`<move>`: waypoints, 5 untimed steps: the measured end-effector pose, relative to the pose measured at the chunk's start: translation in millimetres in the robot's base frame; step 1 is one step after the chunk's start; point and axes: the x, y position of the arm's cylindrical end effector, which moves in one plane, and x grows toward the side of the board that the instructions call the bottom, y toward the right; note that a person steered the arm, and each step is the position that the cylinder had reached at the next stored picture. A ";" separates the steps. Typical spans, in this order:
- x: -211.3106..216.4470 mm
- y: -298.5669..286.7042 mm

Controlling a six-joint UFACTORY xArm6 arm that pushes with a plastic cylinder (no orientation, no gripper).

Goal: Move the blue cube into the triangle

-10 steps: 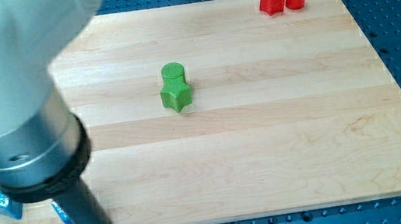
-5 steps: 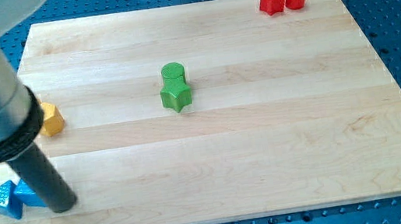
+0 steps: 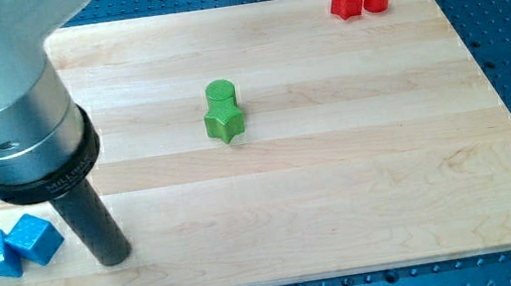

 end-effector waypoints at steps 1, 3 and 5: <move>0.0 8.5; 0.0 20.4; 0.0 33.9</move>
